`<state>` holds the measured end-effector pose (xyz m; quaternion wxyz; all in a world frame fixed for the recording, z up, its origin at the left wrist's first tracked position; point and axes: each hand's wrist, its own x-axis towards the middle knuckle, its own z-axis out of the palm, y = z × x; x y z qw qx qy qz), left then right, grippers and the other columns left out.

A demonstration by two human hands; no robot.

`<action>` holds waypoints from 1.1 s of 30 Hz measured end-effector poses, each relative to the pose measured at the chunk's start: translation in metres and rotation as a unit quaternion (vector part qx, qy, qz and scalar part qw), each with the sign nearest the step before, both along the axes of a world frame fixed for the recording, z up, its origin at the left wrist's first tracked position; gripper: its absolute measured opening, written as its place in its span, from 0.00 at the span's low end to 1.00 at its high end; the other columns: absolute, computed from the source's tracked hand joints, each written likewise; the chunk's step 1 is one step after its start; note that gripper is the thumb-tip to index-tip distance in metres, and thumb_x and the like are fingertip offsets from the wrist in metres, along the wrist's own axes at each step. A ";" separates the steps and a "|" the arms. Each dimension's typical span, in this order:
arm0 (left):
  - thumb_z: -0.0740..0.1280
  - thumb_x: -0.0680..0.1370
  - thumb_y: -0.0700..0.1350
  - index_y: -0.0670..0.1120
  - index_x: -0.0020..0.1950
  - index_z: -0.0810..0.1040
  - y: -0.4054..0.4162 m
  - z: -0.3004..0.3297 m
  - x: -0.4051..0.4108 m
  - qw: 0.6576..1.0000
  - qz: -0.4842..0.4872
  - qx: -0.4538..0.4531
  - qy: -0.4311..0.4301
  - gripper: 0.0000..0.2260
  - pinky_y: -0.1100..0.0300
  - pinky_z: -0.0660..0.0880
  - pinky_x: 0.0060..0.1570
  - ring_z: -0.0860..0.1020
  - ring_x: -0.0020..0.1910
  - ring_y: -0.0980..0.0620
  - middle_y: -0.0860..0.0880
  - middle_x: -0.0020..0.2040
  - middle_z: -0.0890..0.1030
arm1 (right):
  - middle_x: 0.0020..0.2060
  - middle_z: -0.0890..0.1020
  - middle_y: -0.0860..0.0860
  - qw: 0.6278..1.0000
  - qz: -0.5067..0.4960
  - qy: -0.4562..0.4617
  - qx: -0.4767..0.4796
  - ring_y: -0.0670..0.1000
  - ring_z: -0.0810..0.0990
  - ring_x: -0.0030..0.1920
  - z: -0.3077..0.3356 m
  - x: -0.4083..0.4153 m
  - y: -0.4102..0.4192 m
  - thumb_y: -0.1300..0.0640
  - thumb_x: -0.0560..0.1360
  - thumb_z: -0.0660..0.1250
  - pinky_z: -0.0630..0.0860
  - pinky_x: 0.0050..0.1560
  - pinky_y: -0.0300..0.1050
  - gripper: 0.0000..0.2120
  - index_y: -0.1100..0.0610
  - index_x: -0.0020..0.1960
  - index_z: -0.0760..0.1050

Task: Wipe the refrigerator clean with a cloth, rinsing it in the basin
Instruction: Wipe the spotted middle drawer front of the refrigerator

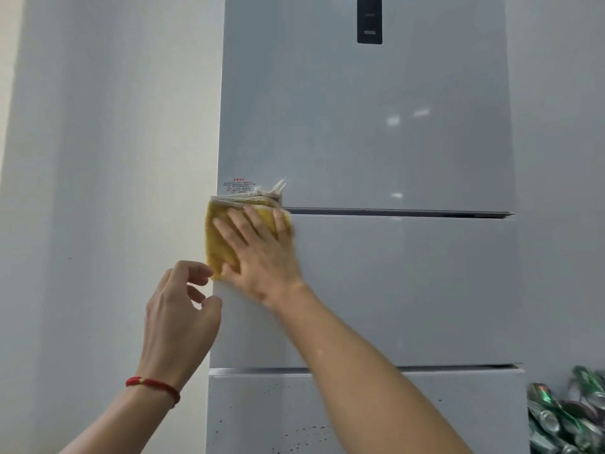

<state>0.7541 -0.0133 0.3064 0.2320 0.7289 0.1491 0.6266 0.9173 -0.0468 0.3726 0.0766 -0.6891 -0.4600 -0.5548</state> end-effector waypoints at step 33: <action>0.70 0.80 0.50 0.48 0.46 0.82 0.048 0.157 0.062 0.980 -0.067 -0.186 -0.006 0.07 0.57 0.73 0.51 0.78 0.47 0.44 0.45 0.49 0.82 | 0.85 0.46 0.50 0.954 0.051 0.192 0.225 0.58 0.40 0.84 -0.010 0.140 -0.212 0.61 0.87 0.56 0.41 0.81 0.65 0.31 0.46 0.85 0.47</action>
